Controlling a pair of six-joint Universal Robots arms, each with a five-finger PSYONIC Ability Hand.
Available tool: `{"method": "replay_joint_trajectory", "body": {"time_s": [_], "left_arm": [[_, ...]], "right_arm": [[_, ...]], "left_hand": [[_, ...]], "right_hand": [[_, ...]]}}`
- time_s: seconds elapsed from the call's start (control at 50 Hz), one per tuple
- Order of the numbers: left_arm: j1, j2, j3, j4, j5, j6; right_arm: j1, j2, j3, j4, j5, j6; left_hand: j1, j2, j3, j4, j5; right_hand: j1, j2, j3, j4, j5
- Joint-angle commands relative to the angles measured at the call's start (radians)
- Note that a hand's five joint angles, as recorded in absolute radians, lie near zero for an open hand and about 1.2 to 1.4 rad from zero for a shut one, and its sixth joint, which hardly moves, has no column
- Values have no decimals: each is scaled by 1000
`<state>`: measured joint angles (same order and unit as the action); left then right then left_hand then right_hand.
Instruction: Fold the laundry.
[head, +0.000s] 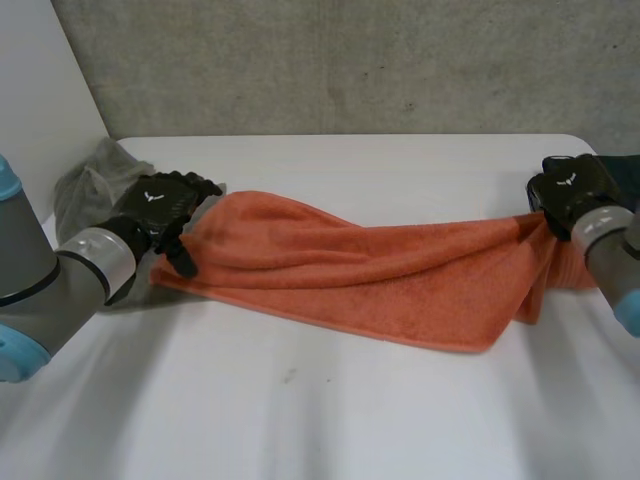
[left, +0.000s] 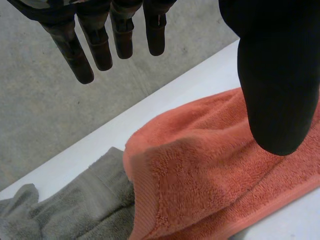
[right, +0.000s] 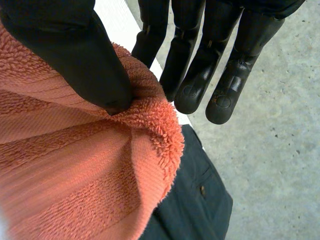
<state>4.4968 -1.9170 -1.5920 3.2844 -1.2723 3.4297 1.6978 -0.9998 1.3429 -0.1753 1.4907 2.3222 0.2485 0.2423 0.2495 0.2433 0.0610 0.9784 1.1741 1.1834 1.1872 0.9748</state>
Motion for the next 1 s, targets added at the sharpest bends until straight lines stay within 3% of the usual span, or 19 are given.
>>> {"method": "replay_joint_trajectory", "body": {"time_s": [0.02, 0.1, 0.2, 0.28, 0.38, 0.54, 0.72, 0.8, 0.9, 1.0], "left_arm": [[-5, -46, 6, 1, -2, 12], [-4, -59, 9, 1, -2, 39], [7, -83, 12, 1, -6, 110], [30, -89, 7, 3, -7, 149], [56, -94, 11, 21, -9, 158], [58, -152, 21, 103, -15, 160], [50, -250, 79, 121, -24, 172], [48, -270, 106, 121, -42, 172], [44, -280, 126, 119, -76, 172], [38, -277, 121, 110, -81, 163]], "right_arm": [[13, 145, -175, -7, 34, 9], [20, 147, -188, -3, 71, 20], [22, 78, -91, 8, 74, 52], [20, -72, 34, 16, 68, 98], [20, -198, 166, 123, 56, 134], [17, -269, 295, 313, -55, 212], [22, -267, 394, 189, -142, 376], [22, -240, 407, 99, -142, 439], [54, -151, 386, 24, -133, 496], [91, -83, 342, -53, -97, 514]], "left_hand": [[100, 106, 99, 105, 113], [229, 235, 228, 234, 242], [405, 411, 404, 410, 418], [470, 476, 469, 475, 483], [447, 453, 446, 452, 460], [274, 280, 273, 279, 287], [276, 282, 275, 281, 289], [428, 434, 427, 434, 441], [877, 883, 876, 882, 890], [1089, 1095, 1088, 1094, 1102]], "right_hand": [[-304, -500, -509, -513, -475], [-804, -1000, -1009, -1013, -975], [-804, -1000, -1009, -1013, -975], [-804, -1000, -1009, -1013, -975], [-804, -1000, -1009, -1013, -975], [-741, -936, -946, -950, -912], [-747, -942, -952, -955, -918], [-747, -942, -952, -955, -918], [-744, -939, -949, -952, -915], [-706, -901, -911, -915, -877]]}}
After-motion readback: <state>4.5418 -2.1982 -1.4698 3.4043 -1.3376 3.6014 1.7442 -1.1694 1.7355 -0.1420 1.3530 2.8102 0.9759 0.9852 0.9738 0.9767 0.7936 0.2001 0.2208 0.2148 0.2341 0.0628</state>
